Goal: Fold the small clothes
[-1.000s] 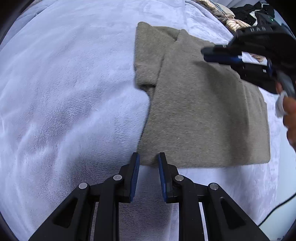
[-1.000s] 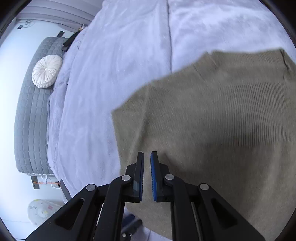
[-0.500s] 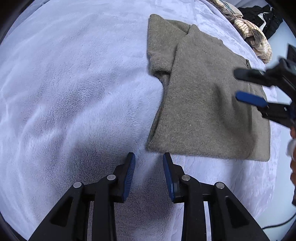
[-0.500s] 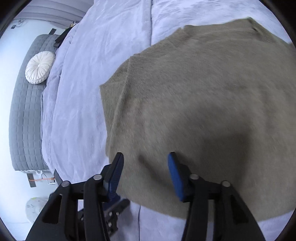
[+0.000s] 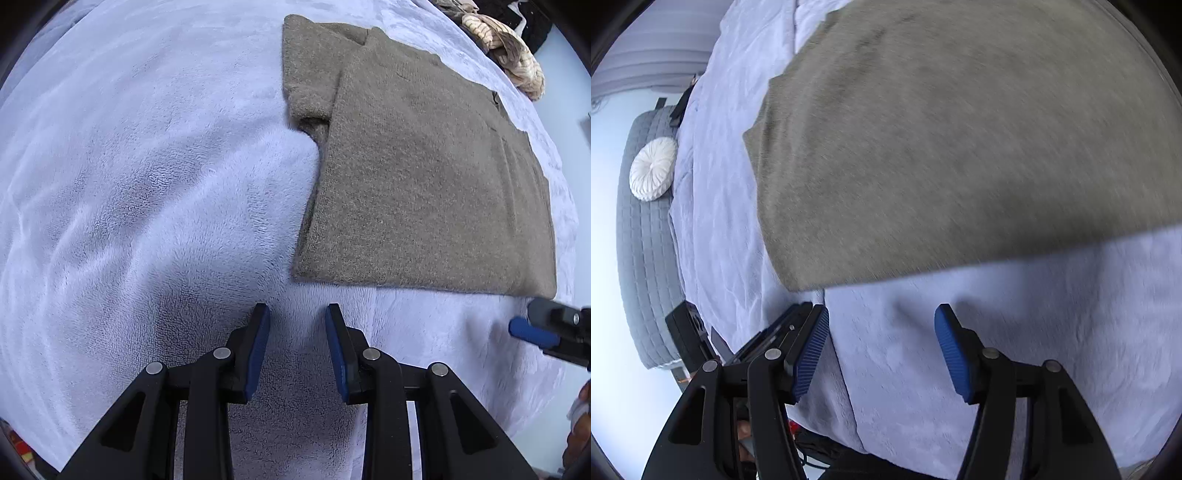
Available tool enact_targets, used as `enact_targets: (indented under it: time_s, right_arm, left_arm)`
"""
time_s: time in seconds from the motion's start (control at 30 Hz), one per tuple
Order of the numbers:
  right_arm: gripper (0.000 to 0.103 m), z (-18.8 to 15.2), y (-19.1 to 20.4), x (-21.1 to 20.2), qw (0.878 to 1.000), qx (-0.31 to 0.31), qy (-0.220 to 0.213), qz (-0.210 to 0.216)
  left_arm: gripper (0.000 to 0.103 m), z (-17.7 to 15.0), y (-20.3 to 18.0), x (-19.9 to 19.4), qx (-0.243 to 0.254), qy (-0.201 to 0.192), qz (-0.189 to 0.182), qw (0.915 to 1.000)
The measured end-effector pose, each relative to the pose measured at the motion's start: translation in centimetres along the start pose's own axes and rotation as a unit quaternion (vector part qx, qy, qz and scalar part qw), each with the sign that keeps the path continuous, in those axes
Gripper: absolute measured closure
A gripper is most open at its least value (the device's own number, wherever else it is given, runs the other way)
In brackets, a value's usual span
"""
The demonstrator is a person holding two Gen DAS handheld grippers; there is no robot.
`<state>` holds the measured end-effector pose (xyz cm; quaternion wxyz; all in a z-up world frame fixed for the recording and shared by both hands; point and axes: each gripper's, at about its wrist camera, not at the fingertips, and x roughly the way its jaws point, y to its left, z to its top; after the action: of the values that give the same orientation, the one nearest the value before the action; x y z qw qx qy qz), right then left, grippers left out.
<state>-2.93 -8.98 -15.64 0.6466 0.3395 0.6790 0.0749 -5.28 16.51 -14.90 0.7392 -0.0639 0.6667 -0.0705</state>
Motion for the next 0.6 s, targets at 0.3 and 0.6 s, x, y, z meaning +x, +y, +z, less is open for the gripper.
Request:
enact_targets:
  time_s: [0.3, 0.6]
  right_arm:
    - [0.029, -2.3, -2.4, -0.1, 0.999, 0.039, 0.0, 0.008]
    - [0.029, -2.1, -3.6, -0.1, 0.999, 0.043, -0.001, 0.029]
  left_arm:
    - [0.015, 0.5, -3.2, 0.2, 0.021, 0.018, 0.002, 0.9996]
    - [0.0, 0.8, -5.4, -2.1, 0.033, -0.005, 0.016, 0.9993]
